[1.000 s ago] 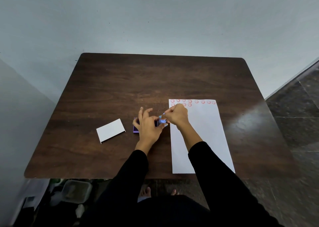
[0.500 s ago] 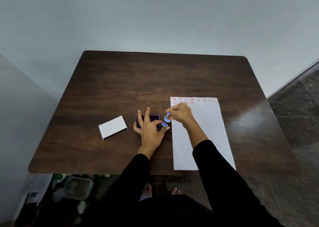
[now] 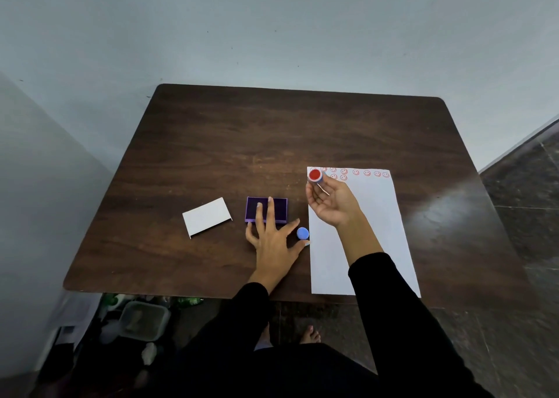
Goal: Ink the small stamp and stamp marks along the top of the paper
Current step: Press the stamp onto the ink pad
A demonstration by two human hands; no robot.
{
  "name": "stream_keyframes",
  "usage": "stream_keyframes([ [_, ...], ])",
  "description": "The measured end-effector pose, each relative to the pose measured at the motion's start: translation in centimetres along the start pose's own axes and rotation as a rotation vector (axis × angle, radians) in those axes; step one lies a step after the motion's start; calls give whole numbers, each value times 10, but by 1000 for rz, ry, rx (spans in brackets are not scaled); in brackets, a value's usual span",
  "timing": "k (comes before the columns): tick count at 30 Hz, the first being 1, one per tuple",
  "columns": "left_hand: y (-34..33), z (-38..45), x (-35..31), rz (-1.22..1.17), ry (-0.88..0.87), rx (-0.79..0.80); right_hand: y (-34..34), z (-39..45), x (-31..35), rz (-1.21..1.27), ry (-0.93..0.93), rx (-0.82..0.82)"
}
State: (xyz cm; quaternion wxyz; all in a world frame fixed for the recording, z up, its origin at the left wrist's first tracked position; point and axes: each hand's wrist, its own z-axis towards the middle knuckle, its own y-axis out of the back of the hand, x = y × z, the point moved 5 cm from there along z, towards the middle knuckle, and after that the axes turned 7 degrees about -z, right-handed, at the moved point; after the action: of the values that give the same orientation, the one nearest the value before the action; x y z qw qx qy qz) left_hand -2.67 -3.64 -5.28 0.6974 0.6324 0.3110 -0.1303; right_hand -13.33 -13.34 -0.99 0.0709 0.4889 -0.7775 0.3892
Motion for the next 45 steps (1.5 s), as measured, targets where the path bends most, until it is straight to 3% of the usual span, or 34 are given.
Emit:
stream_keyframes([
  [7,40,13,42,-222,154,-197,-6,0,-3,199,-25,97],
  [14,45,36,57,220,28,-35,-9,8,-15,120,-27,82],
  [17,44,41,65,249,50,-7,-11,13,-18,-71,64,8],
  [23,39,34,69,201,35,-63,-25,13,-36,-936,549,-283],
  [28,41,35,66,176,15,-80,-52,4,-54,-1321,819,-152],
  [32,40,34,70,170,8,-50,-59,2,-65,-1505,913,-157],
  [36,38,36,71,199,19,-25,-57,4,-71,-1622,887,-166],
  [45,38,36,71,198,16,-17,-56,5,-73,-1626,838,-188],
])
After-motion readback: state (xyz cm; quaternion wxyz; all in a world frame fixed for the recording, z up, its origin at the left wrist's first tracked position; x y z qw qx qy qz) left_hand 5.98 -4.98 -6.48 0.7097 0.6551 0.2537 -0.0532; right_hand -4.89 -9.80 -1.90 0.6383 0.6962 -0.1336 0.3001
